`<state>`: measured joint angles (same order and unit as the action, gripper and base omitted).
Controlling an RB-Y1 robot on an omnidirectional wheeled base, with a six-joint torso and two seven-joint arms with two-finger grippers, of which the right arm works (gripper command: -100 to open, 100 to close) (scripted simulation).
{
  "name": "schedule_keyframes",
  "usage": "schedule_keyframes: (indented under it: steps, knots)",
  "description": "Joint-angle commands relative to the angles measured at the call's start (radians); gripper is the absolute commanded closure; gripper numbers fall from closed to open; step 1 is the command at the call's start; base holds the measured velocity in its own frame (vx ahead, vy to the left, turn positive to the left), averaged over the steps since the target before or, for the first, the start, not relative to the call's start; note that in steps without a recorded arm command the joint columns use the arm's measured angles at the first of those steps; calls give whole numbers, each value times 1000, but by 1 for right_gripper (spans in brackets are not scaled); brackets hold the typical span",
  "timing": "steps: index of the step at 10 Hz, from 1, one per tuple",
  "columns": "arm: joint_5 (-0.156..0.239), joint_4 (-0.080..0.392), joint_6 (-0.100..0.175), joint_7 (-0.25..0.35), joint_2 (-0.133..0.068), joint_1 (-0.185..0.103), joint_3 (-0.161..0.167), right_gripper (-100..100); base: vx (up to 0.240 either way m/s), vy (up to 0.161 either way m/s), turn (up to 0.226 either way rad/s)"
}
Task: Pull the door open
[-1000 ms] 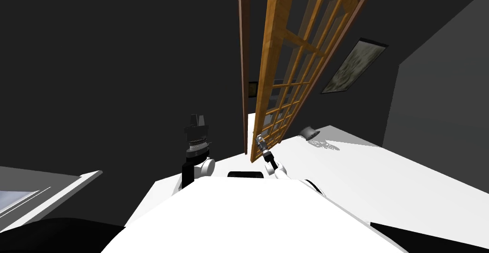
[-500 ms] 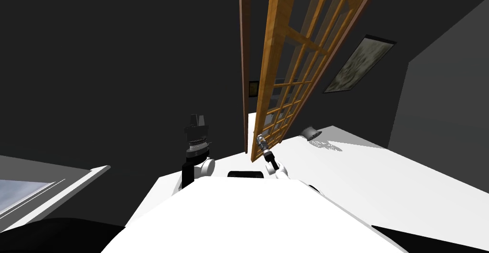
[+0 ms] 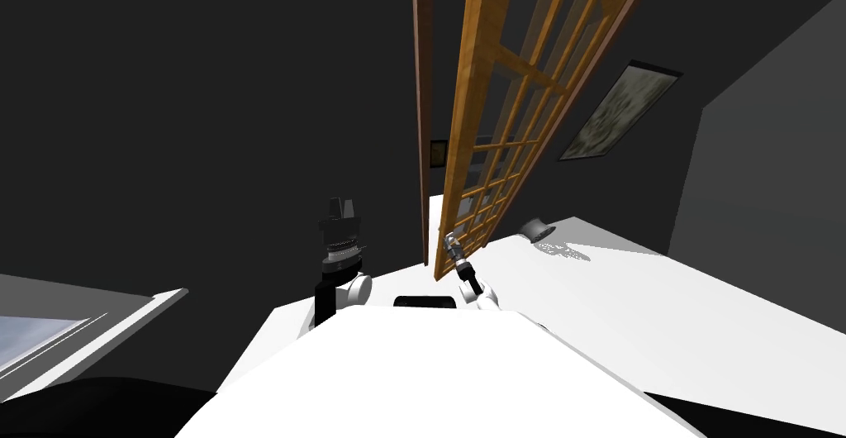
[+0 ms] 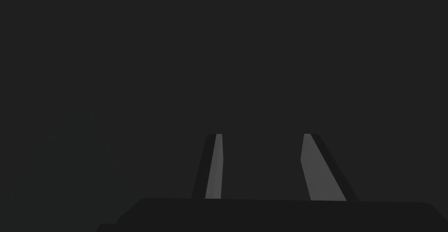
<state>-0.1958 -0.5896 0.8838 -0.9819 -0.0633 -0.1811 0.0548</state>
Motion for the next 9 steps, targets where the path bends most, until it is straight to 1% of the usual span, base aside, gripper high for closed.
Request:
schedule_keyframes:
  steps: [1, 2, 3, 5, 6, 7, 9]
  knots:
    - [-6, 50, 35, 0, 23, -14, 17, 100, -7, 5, 39]
    - [-6, 65, 35, 0, 23, -14, 17, 100, 4, 1, 17]
    - [8, 80, 51, 24, -7, -41, -11, 100, 4, -30, 20]
    - [10, 82, 52, 51, -8, -42, -13, 100, -7, -29, 30]
    - [12, 86, 53, 89, -11, -42, -17, 100, -19, -18, 85]
    - [12, 86, 53, 92, -11, -42, -17, 100, -21, -13, 48]
    - [15, 90, 54, 144, -14, -43, -23, 100, -18, -13, 70]
